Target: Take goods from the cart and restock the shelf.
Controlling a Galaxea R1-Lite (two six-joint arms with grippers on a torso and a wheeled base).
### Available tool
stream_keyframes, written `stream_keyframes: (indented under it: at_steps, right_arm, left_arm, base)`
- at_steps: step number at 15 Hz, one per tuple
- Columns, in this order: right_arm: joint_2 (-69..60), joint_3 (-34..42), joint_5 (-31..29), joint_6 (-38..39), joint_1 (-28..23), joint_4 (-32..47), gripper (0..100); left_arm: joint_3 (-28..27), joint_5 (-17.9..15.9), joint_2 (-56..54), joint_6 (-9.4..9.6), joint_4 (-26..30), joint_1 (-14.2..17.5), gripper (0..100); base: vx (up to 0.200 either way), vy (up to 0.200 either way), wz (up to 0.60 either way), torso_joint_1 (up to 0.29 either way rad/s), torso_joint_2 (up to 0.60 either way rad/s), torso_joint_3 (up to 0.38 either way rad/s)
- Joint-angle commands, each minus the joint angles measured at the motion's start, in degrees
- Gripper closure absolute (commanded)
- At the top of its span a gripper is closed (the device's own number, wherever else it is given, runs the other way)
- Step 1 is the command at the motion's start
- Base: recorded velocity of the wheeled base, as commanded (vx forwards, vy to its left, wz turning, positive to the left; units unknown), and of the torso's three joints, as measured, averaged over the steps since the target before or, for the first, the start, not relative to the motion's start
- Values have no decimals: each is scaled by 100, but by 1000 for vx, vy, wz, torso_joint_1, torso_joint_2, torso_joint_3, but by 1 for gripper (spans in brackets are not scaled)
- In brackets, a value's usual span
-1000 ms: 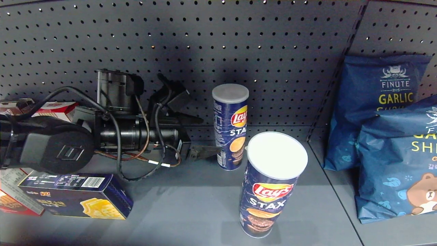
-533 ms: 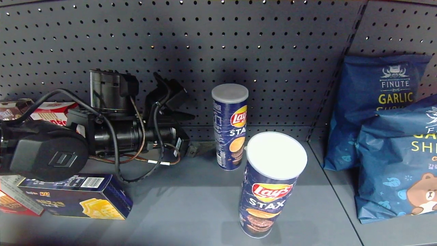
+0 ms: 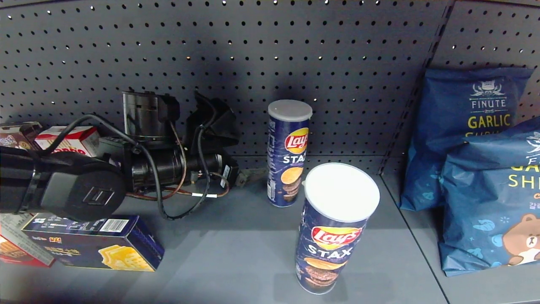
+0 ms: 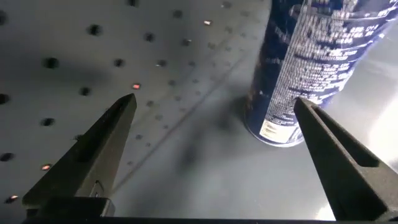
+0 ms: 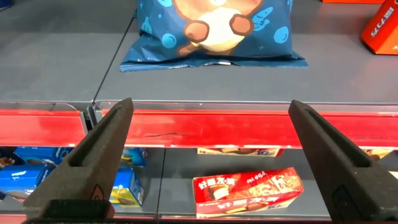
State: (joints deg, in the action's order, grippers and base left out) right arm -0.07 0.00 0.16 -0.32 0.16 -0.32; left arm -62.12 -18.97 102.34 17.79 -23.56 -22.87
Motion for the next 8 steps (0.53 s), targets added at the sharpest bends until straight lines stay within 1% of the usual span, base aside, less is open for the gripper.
stream_keyframes:
  at_steps: [1,5,8]
  right_arm:
    - [7,0,2,-3,2,-3,0]
    - [7,0,2,-3,2,-3,0]
    - [7,0,2,-3,2,-3,0]
  left_arm:
    - [-28,25,120,-12,-52,19,0]
    - [113,95,-12,-3,-61,98,0]
    - [192,341,-206,14,-52,134,0]
  base:
    - [0,0,0,0,0,0]
    - [0,0,0,0,0,0]
    - [0,0,0,0,0,0]
